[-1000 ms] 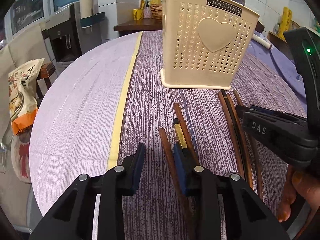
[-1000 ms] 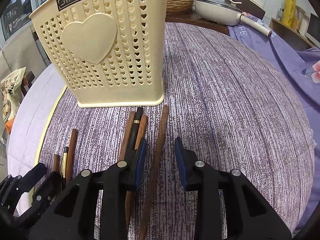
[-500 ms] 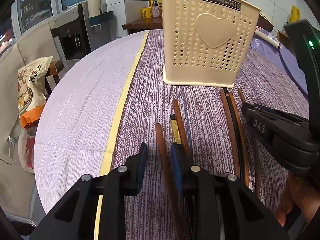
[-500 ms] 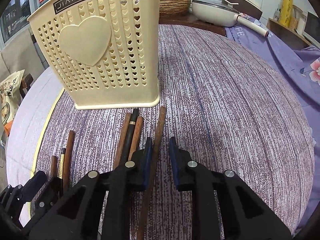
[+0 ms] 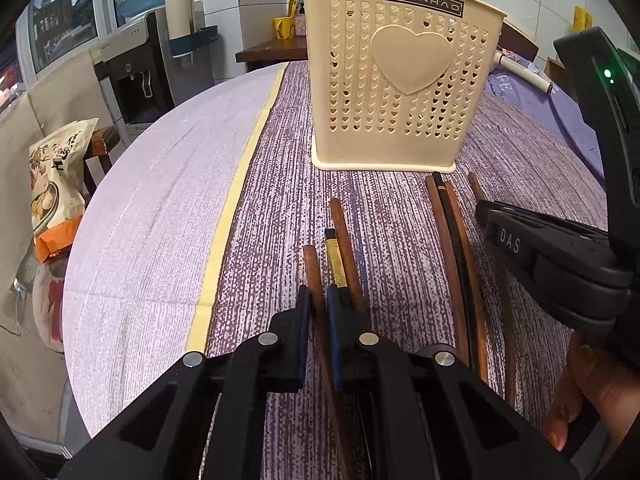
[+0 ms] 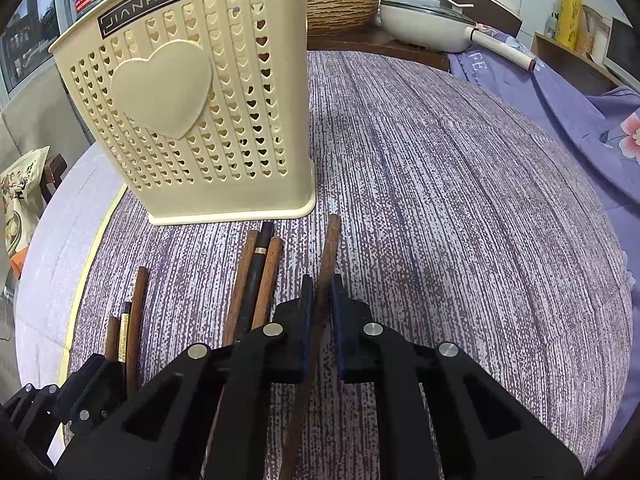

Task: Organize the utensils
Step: 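Lower the right tool onto a wooden chopstick and close on it, then lift the chopsticks with both tools up toward the cream holder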

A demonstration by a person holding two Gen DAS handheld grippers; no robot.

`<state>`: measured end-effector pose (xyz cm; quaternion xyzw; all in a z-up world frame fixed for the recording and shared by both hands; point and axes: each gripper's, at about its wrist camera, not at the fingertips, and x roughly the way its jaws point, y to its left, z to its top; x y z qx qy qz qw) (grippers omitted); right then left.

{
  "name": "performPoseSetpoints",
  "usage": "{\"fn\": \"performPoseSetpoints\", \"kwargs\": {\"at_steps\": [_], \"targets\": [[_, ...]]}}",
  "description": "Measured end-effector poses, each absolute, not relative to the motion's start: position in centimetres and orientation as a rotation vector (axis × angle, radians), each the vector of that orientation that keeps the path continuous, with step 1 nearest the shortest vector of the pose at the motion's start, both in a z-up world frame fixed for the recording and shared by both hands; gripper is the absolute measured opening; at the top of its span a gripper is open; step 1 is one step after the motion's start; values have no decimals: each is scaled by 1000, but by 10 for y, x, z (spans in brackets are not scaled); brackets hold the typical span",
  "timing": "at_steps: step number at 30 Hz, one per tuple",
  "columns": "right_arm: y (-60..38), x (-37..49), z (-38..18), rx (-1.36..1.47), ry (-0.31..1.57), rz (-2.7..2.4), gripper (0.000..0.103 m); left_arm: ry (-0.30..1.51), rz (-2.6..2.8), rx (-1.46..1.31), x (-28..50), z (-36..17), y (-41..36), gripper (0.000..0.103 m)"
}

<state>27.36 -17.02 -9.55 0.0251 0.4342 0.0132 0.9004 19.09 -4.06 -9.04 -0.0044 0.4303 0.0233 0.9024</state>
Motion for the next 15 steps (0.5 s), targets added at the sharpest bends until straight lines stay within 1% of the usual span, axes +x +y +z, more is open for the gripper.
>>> {"fn": "performPoseSetpoints", "kwargs": {"at_steps": [8, 15], "targets": [[-175, 274, -93, 97, 876, 32, 9, 893, 8, -65, 197, -89, -31, 8], [-185, 265, -73, 150, 810, 83, 8, 855, -15, -97, 196, -75, -21, 8]]}}
